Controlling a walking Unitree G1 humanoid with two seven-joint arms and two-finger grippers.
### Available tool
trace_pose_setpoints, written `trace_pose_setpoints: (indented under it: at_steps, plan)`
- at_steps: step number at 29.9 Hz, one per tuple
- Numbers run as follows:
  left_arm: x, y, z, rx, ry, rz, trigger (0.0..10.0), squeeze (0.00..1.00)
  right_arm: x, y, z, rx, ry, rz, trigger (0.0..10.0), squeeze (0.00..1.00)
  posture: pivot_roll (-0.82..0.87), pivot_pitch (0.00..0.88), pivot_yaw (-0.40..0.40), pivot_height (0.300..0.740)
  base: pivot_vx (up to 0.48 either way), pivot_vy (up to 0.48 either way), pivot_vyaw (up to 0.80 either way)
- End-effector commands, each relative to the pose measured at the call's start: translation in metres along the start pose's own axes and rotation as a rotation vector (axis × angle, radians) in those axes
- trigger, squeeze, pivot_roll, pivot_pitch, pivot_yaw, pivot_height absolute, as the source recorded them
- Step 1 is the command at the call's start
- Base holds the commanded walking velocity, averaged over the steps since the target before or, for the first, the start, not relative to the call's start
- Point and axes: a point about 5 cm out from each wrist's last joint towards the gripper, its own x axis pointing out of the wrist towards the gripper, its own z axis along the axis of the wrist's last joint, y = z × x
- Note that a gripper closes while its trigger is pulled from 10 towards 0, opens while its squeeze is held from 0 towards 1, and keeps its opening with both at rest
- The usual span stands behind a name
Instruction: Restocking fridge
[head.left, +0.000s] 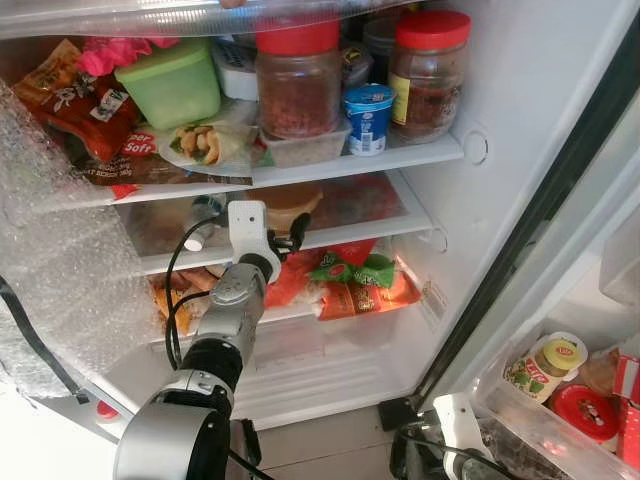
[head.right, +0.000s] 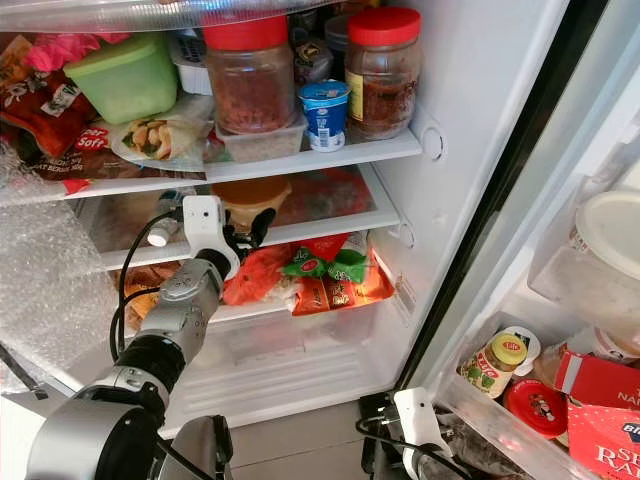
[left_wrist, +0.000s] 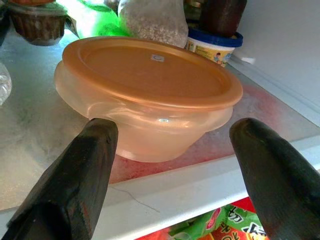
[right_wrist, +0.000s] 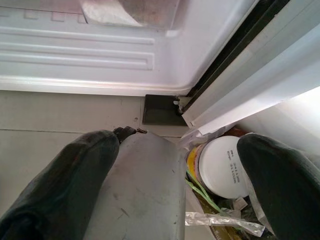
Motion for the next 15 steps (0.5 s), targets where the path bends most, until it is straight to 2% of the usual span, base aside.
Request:
trace_pose_setpoints:
  at_steps: [1,3,5,6,7,9,10,11,13,15]
  plan:
    - [-0.002,0.001,-0.003,0.010,-0.002,-0.004,10.0,0.00,-0.013,0.019,-0.050,-0.011,0.203,0.067,10.0,0.00,-0.07,0.060,0.043,0.563,0.000,0.000,0.00]
    - [-0.015,0.003,-0.003,0.068,-0.064,-0.023,10.0,0.00,-0.013,0.019,-0.051,-0.005,0.203,0.066,10.0,0.00,-0.07,0.063,0.042,0.563,0.000,0.000,0.00]
    - [-0.019,0.003,-0.003,0.066,-0.084,-0.029,10.0,0.00,-0.013,0.020,-0.051,-0.006,0.203,0.067,10.0,0.00,-0.05,0.067,0.041,0.563,0.000,0.000,0.00]
    - [-0.027,0.004,-0.002,0.107,-0.117,-0.039,10.0,0.00,-0.013,0.020,-0.051,-0.006,0.203,0.068,10.0,0.00,-0.05,0.070,0.041,0.563,0.000,0.000,0.00]
    - [-0.027,0.004,-0.002,0.107,-0.117,-0.039,10.0,0.00,-0.013,0.020,-0.051,-0.006,0.203,0.068,10.0,0.00,-0.05,0.070,0.041,0.563,0.000,0.000,0.00]
    - [-0.042,0.006,0.000,0.184,-0.160,-0.028,10.0,0.00,-0.014,0.020,-0.051,-0.007,0.203,0.069,10.0,0.00,-0.05,0.071,0.043,0.563,0.000,0.000,0.00]
    - [-0.042,0.006,0.000,0.184,-0.160,-0.028,10.0,0.00,-0.014,0.020,-0.051,-0.007,0.203,0.069,10.0,0.00,-0.05,0.071,0.043,0.563,0.000,0.000,0.00]
    - [-0.052,0.009,-0.001,0.232,-0.167,-0.006,10.0,0.00,-0.014,0.020,-0.052,-0.006,0.203,0.069,10.0,0.00,-0.05,0.073,0.046,0.563,0.000,0.000,0.00]
    - [-0.057,0.010,-0.002,0.248,-0.171,0.004,10.0,0.00,-0.014,0.020,-0.052,-0.005,0.203,0.069,10.0,0.00,-0.05,0.074,0.045,0.563,0.000,0.000,0.00]
    - [-0.070,0.009,-0.004,0.290,-0.176,0.022,10.0,0.00,-0.014,0.020,-0.052,-0.004,0.203,0.069,10.0,0.00,-0.05,0.076,0.045,0.563,0.000,0.000,0.00]
